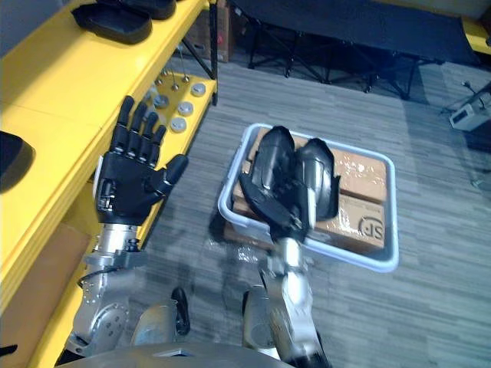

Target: Walk over and take three plastic housings, then place them on the shelf

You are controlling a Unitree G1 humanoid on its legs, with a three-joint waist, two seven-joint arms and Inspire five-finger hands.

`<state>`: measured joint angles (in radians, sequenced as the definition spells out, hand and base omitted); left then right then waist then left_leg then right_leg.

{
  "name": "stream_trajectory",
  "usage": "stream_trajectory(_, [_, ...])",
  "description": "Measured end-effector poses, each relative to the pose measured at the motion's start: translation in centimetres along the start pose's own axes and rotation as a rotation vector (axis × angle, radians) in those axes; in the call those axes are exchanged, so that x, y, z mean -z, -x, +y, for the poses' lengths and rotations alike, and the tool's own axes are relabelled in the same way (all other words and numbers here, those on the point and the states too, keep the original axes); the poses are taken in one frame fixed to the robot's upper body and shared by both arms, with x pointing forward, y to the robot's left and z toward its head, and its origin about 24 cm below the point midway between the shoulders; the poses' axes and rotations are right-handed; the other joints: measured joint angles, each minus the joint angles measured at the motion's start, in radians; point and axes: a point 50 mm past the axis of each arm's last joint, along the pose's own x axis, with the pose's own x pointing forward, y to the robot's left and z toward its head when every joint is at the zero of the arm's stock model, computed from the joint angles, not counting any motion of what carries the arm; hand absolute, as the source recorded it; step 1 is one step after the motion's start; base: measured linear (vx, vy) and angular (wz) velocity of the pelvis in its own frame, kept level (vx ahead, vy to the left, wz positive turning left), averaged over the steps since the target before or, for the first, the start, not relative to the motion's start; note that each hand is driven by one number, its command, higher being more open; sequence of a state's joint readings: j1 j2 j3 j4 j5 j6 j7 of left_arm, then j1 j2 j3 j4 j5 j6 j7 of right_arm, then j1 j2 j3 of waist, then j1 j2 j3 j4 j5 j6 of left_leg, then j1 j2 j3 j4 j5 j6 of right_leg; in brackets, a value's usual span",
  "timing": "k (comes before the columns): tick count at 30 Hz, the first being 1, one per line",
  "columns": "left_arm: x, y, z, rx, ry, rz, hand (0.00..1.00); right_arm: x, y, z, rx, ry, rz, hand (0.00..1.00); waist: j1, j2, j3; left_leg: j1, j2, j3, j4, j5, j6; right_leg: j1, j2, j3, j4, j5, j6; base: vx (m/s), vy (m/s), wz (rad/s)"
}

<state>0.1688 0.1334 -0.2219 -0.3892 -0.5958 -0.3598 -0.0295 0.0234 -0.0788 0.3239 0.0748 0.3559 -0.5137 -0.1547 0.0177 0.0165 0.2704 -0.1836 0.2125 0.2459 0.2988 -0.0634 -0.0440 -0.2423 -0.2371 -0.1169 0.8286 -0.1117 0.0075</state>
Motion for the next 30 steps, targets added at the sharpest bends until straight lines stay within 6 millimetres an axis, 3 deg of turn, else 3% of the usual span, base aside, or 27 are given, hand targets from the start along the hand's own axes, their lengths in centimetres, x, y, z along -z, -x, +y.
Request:
stream_trajectory(1, [-0.2,0.0,-0.2,0.032,0.013,-0.011,1.0,0.7,0.1,1.0,-0.031,0.02,0.03,1.0,0.016,-0.011,-0.001,-0.003,0.006,0.002,-0.004,0.018,-0.026,0.083,-0.02,0.004,-0.061,0.076,0.031,-0.21,-0.236,-0.4])
stream_trajectory(2, [-0.1,0.0,-0.4,0.064,0.025,-0.011,1.0,1.0,0.3,1.4,-0.043,0.041,0.052,1.0,0.023,-0.011,-0.001,-0.004,0.012,-0.012,-0.015,0.032,-0.039,0.115,0.003,-0.002,-0.125,0.017,0.082,-0.23,-0.291,-0.39])
stream_trajectory(3, [0.6,0.1,-1.5,0.121,0.089,0.015,1.0,1.7,1.0,0.9,-0.016,0.088,0.112,1.0,0.035,0.006,-0.01,-0.005,0.008,-0.074,-0.049,0.037,-0.034,0.152,0.033,-0.025,-0.231,-0.019,0.117,-0.17,-0.213,-0.43])
stream_trajectory(4, [0.8,0.2,-2.0,0.149,0.107,0.027,1.0,1.9,1.4,0.4,0.004,0.104,0.136,1.0,0.039,0.011,-0.016,-0.005,0.01,-0.094,-0.06,0.045,-0.026,0.18,0.046,-0.036,-0.297,-0.043,0.119,-0.19,-0.271,-0.74])
stream_trajectory(5, [1.0,0.3,-2.8,0.2,0.131,0.042,1.0,2.2,2.0,-0.2,0.042,0.112,0.173,1.0,0.035,-0.011,-0.029,-0.02,0.025,-0.074,-0.057,0.076,-0.053,0.197,0.045,-0.054,-0.358,-0.111,0.115,-0.12,-0.179,-0.6])
stream_trajectory(7, [1.6,0.3,-3.1,0.222,0.141,0.076,1.0,2.5,2.8,-1.4,0.106,0.122,0.215,1.0,0.021,-0.034,-0.043,-0.042,0.021,-0.047,-0.052,0.086,-0.068,0.198,0.045,-0.063,-0.447,-0.168,0.126,-0.14,-0.218,-0.63])
stream_trajectory(9, [3.3,1.0,-3.5,0.206,0.174,0.164,1.0,2.6,5.0,-4.7,0.221,0.148,0.301,1.0,-0.032,0.012,-0.043,-0.045,0.061,-0.05,-0.059,0.111,-0.076,0.203,0.091,-0.053,-0.492,-0.151,0.108,-0.11,-0.143,-0.49])
stream_trajectory(12, [4.2,1.8,-3.6,0.206,0.164,0.22,1.0,2.0,7.8,-8.1,0.324,0.194,0.367,1.0,-0.058,0.019,-0.048,-0.017,0.054,-0.1,-0.035,0.089,-0.089,0.177,0.081,0.004,-0.48,-0.149,0.093,-0.09,0.023,-0.71])
stream_trajectory(14, [4.3,1.9,-3.9,0.223,0.125,0.225,1.0,1.7,8.6,-9.2,0.359,0.211,0.391,1.0,-0.064,0.027,-0.057,-0.014,0.026,-0.112,0.026,0.014,-0.084,0.158,0.074,0.056,-0.483,-0.135,0.104,-0.01,0.107,-0.69])
stream_trajectory(16, [4.5,1.9,-4.2,0.233,0.096,0.246,1.0,1.6,8.9,-9.2,0.362,0.209,0.402,1.0,-0.082,0.039,-0.065,0.001,-0.001,-0.103,-0.007,-0.003,-0.1,0.144,0.06,0.074,-0.477,-0.118,0.132,0.02,0.121,-0.19])
stream_trajectory(21, [5.4,2.3,-3.2,0.225,0.043,0.378,1.0,2.3,8.1,-8.2,0.402,0.157,0.394,1.0,-0.052,0.011,-0.066,-0.026,-0.039,-0.113,-0.005,0.001,-0.089,0.175,0.028,0.062,-0.583,-0.045,0.167,-0.05,0.114,0.1])
stream_trajectory(24, [5.7,3.0,-2.0,0.19,-0.023,0.443,1.0,2.0,6.8,-9.2,0.489,0.196,0.349,1.0,-0.041,-0.007,-0.065,-0.056,-0.05,-0.143,0.016,-0.002,-0.082,0.204,0.023,0.03,-0.642,-0.01,0.176,-0.06,0.068,0.26])
stream_trajectory(27, [5.9,3.3,-1.1,0.181,-0.077,0.497,1.0,1.2,5.0,-12.1,0.637,0.252,0.287,1.0,-0.021,-0.015,-0.055,-0.091,-0.055,-0.172,0.029,0.01,-0.074,0.207,0.026,0.001,-0.67,0.014,0.174,-0.1,0.043,0.26])
stream_trajectory(29, [5.9,3.3,-0.5,0.168,-0.105,0.514,1.0,-0.2,3.0,-14.6,0.732,0.298,0.218,1.0,-0.012,-0.013,-0.031,-0.113,-0.062,-0.194,0.024,0.025,-0.077,0.206,0.027,-0.022,-0.691,0.034,0.173,-0.15,0.035,0.28])
stream_trajectory(30, [6.1,3.3,-0.1,0.158,-0.119,0.525,1.0,-1.9,1.2,-16.1,0.767,0.333,0.154,1.0,0.005,-0.008,0.001,-0.124,-0.064,-0.204,0.013,0.042,-0.076,0.198,0.029,-0.034,-0.698,0.045,0.171,-0.1,0.024,0.19])
